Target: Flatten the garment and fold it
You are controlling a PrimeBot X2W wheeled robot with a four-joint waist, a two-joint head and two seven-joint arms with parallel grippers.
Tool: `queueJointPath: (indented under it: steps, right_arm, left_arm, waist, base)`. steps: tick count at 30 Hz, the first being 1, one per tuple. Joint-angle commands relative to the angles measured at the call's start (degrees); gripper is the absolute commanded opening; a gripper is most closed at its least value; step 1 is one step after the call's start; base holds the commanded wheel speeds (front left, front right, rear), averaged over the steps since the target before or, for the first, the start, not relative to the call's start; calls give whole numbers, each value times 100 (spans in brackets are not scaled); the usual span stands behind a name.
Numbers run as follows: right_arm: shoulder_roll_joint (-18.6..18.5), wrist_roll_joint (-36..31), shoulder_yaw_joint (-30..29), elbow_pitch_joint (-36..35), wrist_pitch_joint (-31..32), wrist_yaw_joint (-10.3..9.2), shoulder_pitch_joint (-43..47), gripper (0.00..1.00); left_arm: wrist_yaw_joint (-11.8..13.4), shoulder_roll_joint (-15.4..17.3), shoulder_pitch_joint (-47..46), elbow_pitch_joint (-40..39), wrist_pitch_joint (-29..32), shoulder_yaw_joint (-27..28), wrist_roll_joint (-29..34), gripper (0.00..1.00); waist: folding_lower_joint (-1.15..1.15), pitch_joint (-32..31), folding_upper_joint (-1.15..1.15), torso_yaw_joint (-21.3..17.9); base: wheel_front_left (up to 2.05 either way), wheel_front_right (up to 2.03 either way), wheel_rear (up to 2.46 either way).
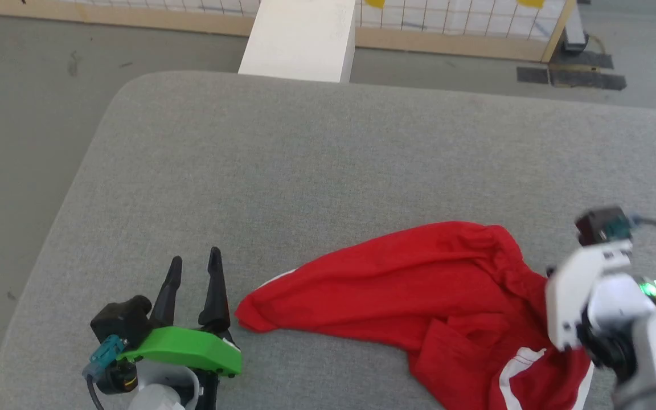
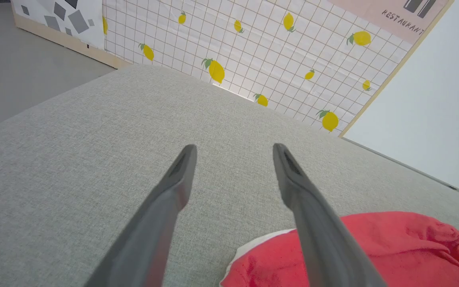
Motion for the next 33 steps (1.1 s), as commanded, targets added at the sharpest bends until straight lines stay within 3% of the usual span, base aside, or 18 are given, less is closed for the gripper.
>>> queueJointPath:
  steps: [1, 10, 11, 12, 17, 21, 27, 33]
  right_arm:
    - [-28, 76, -63, -165, -5, -8, 279, 0]
    - [28, 271, -490, -1005, 415, -8, 1765, 0]
    - [36, 262, -485, -1059, 353, -8, 1794, 9]
    - [84, 283, -511, -1125, 234, -8, 1784, 100]
    - [169, 303, -337, -1327, -410, -8, 1428, 100]
    - [165, 208, -152, -1085, -646, -8, 950, 100]
    - [-64, -67, 132, -72, -186, -8, 289, 100]
    - [-197, -82, 329, 329, 167, -8, 50, 100]
  left_arm:
    - [-40, -21, -53, 38, -24, 45, 96, 100]
    - [-150, -105, 76, 163, -25, 149, 162, 100]
    - [-156, -112, 84, 164, -25, 161, 162, 100]
    - [-165, -117, 94, 181, -25, 166, 166, 100]
    - [-189, -142, 111, 223, -25, 183, 187, 100]
    - [-211, -160, 94, 231, -25, 182, 192, 100]
    - [-268, -194, 2, 254, -25, 131, 191, 100]
    - [-274, -220, -24, 291, -25, 177, 161, 100]
  waist:
    - [0, -84, 64, -47]
    - [0, -231, 64, -247]
    - [0, -233, 64, -269]
    - [0, -240, 64, -298]
    - [0, -271, 64, -377]
    - [0, -246, 64, -397]
    - [0, -78, 64, -236]
    - [0, 73, 64, -100]
  base:
    - [0, 0, 0]
    - [0, 0, 0]
    - [0, 0, 0]
    - [0, 0, 0]
    - [0, 0, 0]
    - [0, 0, 0]
    - [0, 0, 0]
    - [0, 0, 0]
